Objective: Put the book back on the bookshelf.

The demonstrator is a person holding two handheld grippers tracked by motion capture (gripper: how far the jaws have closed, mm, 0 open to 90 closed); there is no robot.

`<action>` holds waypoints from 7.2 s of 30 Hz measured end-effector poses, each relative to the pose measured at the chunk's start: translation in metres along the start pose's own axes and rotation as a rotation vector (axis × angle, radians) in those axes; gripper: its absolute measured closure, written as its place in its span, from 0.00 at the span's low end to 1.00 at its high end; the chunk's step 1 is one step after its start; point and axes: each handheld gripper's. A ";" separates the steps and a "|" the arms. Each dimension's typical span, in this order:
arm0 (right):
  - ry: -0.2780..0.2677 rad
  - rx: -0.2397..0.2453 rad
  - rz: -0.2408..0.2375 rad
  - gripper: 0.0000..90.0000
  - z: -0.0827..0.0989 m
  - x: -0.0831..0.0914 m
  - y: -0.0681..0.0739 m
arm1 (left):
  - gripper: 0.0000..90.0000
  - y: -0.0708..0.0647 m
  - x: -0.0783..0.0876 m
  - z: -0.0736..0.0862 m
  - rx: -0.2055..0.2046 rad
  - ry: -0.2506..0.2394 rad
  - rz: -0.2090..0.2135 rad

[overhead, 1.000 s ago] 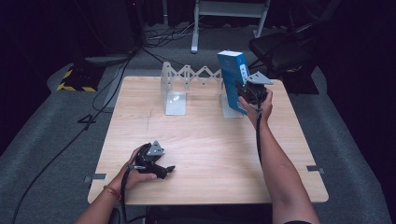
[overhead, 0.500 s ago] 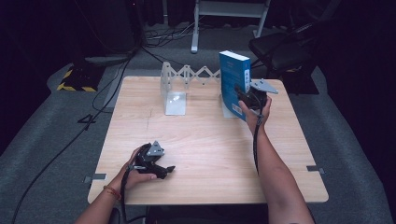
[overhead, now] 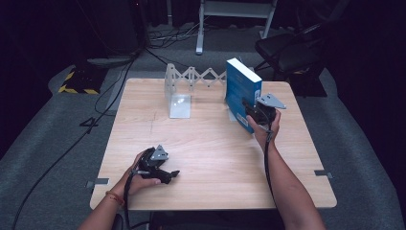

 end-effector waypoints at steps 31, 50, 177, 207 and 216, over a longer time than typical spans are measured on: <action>0.001 -0.069 0.061 0.68 0.009 -0.008 -0.011 | 0.16 0.001 -0.001 -0.001 -0.004 -0.001 0.006; 0.034 -0.047 0.036 0.57 0.017 0.009 -0.014 | 0.16 0.001 -0.002 -0.001 -0.009 -0.001 0.009; 0.491 0.144 -0.251 0.30 0.115 0.186 -0.057 | 0.16 -0.002 -0.002 -0.002 0.012 -0.001 -0.015; 0.468 -0.041 -0.200 0.23 0.144 0.206 -0.080 | 0.16 -0.002 -0.003 -0.002 0.008 -0.003 -0.011; 0.468 -0.041 -0.200 0.23 0.144 0.206 -0.080 | 0.16 -0.001 -0.003 -0.003 0.005 -0.001 -0.009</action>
Point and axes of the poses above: each handheld gripper's, and its own axes: x roughly backward along the jaws, z roughly out of its underside, y roughly to its left, and after that the axes turned 3 degrees about -z, right-handed
